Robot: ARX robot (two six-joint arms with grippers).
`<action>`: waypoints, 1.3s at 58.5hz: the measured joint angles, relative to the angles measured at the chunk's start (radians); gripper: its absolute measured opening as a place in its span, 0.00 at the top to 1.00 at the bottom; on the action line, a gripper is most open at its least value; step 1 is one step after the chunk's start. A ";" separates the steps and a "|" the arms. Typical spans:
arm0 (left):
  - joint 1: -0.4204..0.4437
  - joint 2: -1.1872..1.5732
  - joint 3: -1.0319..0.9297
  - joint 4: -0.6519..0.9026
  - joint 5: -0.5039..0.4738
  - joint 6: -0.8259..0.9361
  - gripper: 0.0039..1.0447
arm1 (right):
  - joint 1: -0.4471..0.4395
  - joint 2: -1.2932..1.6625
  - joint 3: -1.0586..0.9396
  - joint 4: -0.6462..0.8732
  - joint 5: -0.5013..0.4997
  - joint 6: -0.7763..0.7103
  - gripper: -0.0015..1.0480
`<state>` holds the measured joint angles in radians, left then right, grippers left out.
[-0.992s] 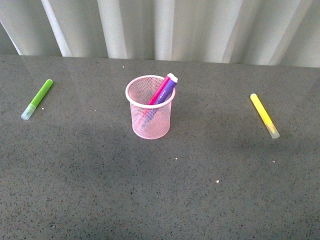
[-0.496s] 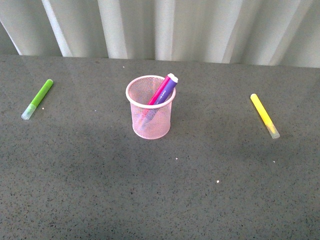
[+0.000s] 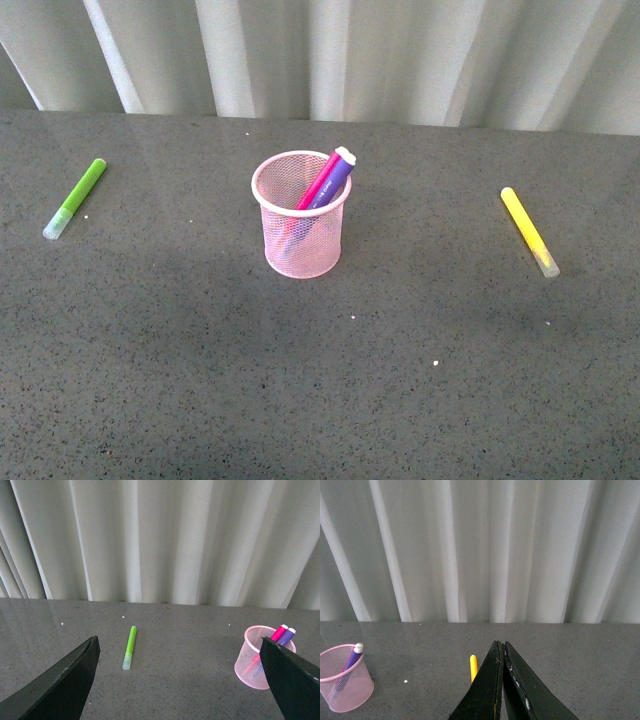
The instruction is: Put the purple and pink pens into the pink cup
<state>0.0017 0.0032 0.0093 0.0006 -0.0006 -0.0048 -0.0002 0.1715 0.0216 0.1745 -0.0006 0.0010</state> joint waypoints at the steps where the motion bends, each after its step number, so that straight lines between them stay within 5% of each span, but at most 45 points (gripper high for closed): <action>1: 0.000 0.000 0.000 0.000 0.000 0.000 0.06 | 0.000 -0.036 0.000 -0.043 0.000 0.000 0.97; 4: 0.000 0.000 0.000 0.000 0.000 0.000 0.06 | 0.000 -0.128 0.000 -0.163 0.000 0.000 0.97; 21: 0.000 0.000 0.000 0.000 0.000 0.000 0.06 | 0.000 -0.167 0.000 -0.173 0.000 0.000 0.93; 52: 0.000 0.000 0.000 0.000 0.000 0.000 0.06 | 0.000 -0.167 0.000 -0.173 0.000 0.000 0.06; 76: 0.000 0.000 0.000 0.000 0.000 0.000 0.06 | 0.000 -0.167 0.000 -0.173 0.000 0.001 0.07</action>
<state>0.0013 0.0032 0.0093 0.0006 -0.0006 -0.0048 -0.0002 0.0044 0.0216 0.0017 -0.0006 0.0017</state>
